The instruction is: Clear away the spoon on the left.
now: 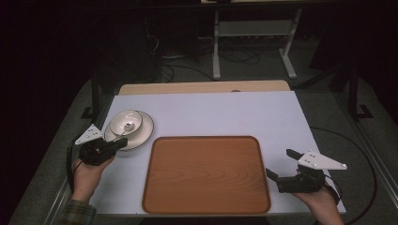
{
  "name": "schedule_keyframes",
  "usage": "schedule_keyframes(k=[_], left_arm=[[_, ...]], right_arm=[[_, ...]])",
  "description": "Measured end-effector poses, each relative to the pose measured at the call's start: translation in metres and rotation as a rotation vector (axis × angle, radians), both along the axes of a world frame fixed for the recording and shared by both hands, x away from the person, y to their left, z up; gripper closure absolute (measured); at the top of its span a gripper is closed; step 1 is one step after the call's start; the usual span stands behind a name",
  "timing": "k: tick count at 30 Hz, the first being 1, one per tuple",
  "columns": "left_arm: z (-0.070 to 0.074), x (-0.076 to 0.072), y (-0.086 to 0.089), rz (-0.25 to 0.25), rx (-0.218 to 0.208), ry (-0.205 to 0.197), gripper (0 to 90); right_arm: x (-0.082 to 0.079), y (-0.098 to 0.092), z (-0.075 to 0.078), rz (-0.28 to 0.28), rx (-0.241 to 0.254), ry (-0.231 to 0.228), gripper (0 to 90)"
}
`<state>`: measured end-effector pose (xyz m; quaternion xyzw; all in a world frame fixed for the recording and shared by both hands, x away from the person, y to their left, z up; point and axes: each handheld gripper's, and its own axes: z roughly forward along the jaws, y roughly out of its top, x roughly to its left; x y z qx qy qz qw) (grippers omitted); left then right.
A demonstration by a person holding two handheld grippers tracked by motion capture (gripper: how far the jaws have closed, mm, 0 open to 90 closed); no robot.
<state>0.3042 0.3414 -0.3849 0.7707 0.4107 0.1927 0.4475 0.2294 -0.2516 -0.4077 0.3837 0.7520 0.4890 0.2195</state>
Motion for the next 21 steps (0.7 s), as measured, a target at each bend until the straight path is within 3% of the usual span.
schedule_keyframes(k=[21], left_arm=[[-0.002,0.0,0.034,0.11,0.008,-0.003,89.4]], right_arm=[[0.0,0.0,-0.001,0.0,-0.006,0.002,0.0]])
